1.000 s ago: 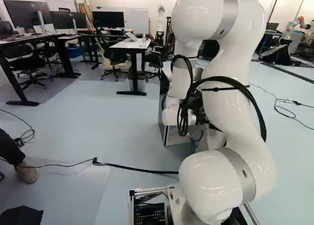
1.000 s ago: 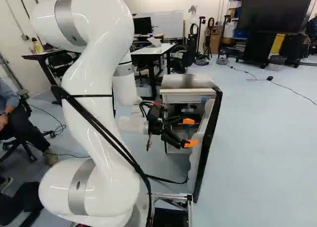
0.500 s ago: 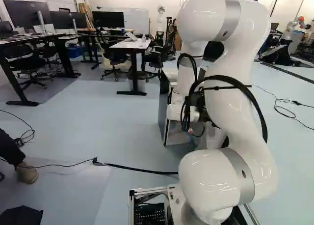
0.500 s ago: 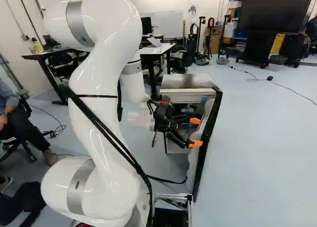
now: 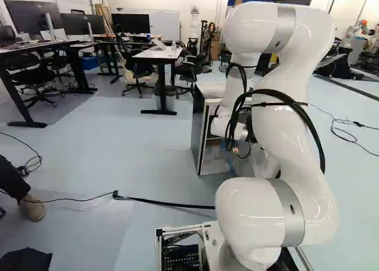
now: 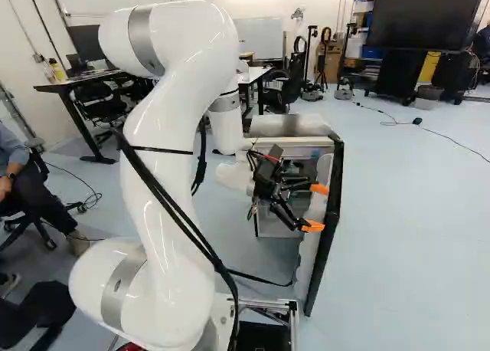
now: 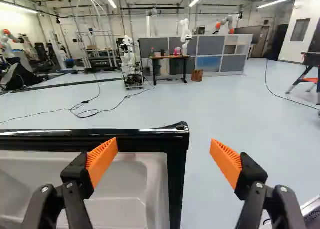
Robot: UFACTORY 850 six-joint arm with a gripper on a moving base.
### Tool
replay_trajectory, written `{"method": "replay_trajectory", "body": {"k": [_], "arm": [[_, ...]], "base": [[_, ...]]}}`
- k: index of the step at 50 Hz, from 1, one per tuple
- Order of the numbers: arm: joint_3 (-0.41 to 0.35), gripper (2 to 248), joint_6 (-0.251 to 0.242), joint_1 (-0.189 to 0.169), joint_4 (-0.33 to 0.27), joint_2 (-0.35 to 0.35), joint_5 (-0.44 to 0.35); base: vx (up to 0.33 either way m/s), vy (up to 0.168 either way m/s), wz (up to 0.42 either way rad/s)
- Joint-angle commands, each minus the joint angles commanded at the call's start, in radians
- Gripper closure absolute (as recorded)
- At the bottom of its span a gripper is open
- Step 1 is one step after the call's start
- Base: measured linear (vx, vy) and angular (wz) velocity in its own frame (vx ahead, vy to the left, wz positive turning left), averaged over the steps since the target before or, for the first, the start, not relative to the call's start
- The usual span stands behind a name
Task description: Open the fridge door
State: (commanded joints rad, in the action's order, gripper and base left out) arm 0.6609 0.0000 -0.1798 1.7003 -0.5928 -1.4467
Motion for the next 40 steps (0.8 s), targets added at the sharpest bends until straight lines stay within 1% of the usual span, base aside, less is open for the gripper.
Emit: {"method": "replay_trajectory", "body": {"k": [13,40], "arm": [[0.072,3,0.000,-0.073,0.016,-0.027,0.009],[0.224,3,0.000,-0.205,0.033,-0.087,0.011]], "base": [[0.000,0.000,0.000],[0.000,0.000,0.000]]}}
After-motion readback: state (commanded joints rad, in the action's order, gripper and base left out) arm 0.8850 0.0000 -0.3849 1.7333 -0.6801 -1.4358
